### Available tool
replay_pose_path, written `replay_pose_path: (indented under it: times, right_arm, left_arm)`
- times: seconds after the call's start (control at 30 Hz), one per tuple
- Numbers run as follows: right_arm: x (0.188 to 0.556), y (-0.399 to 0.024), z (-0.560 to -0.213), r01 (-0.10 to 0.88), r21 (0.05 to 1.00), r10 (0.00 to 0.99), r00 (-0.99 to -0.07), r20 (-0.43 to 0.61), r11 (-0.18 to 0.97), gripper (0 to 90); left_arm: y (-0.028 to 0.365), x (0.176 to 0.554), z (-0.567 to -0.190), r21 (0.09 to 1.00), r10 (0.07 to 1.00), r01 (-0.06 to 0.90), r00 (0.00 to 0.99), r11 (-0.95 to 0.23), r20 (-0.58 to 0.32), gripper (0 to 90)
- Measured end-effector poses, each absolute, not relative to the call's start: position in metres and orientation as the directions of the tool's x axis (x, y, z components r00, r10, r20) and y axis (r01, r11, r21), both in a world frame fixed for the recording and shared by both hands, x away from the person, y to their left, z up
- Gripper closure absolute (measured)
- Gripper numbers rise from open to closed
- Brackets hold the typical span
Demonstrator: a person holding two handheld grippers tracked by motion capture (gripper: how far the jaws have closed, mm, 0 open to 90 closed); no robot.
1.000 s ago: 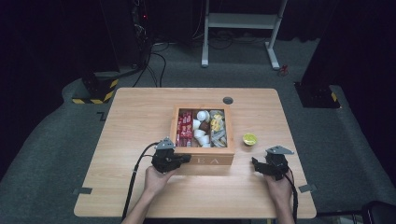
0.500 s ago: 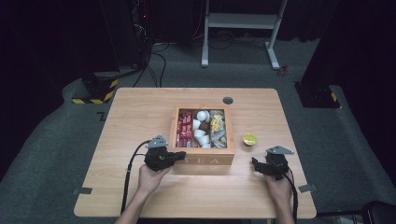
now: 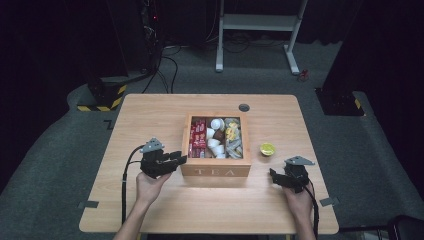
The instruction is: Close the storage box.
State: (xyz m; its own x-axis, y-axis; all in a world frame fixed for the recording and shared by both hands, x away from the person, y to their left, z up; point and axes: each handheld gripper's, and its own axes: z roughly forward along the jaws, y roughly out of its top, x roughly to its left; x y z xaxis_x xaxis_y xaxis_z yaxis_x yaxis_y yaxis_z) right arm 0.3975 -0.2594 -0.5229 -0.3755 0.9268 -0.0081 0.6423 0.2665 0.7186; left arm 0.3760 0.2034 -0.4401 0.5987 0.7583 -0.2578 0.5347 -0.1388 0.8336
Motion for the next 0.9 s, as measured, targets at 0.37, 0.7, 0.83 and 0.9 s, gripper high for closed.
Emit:
replay_pose_path:
  times: [0.37,0.7,0.83,0.9]
  right_arm:
    - [0.397,-0.259,-0.523,0.642,0.719,0.927,-0.376,-0.008,0.267,25.9]
    - [0.398,-0.26,-0.523,0.64,0.719,0.926,-0.378,-0.01,0.269,25.9]
    - [0.398,-0.26,-0.523,0.64,0.719,0.926,-0.378,-0.01,0.27,25.9]
    - [0.398,-0.26,-0.523,0.641,0.719,0.926,-0.378,-0.01,0.269,25.9]
  left_arm:
    - [0.226,0.38,-0.438,0.844,0.827,0.529,0.511,-0.086,-0.236,53.2]
    - [0.244,0.378,-0.442,0.843,0.872,0.533,0.446,-0.075,-0.204,50.5]
    - [0.245,0.377,-0.44,0.85,0.879,0.516,0.448,-0.105,-0.164,50.1]
    - [0.248,0.378,-0.441,0.853,0.885,0.512,0.438,-0.1,-0.159,49.7]
